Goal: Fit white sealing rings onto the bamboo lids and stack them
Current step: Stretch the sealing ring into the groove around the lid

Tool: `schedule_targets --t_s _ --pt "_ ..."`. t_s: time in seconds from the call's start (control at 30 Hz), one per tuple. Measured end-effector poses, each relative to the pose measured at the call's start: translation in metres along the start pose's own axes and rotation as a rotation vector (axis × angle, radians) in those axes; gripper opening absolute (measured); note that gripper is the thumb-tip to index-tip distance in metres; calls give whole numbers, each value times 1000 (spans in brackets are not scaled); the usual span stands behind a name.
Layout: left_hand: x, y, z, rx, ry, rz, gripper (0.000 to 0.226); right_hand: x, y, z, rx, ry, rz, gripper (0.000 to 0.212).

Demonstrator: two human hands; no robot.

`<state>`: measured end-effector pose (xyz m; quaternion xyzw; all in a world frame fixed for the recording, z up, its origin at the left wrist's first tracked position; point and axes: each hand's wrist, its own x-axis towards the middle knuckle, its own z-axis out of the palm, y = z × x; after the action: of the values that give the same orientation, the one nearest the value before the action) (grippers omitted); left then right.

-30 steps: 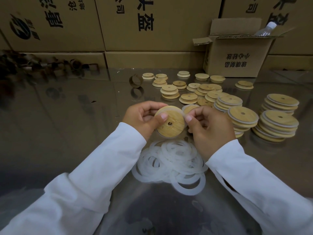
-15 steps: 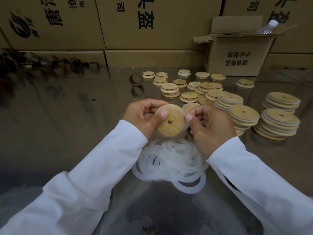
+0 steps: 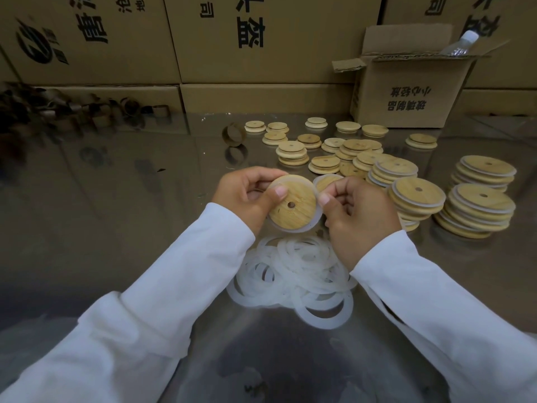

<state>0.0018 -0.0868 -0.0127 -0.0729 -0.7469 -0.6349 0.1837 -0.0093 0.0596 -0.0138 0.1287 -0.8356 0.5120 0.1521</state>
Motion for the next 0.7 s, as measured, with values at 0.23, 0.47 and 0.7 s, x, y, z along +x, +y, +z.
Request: schedule_targets --t_s 0.23,0.47,0.7 --pt "2 -2 -4 -40 -64 -38 22 0 1 -1 33 -9 11 25" --pt "2 -7 -5 -50 -72 -59 20 0 7 -1 137 -5 38 21" --pt "10 -17 -7 -11 71 -113 18 -3 7 -2 34 48 -70 20"
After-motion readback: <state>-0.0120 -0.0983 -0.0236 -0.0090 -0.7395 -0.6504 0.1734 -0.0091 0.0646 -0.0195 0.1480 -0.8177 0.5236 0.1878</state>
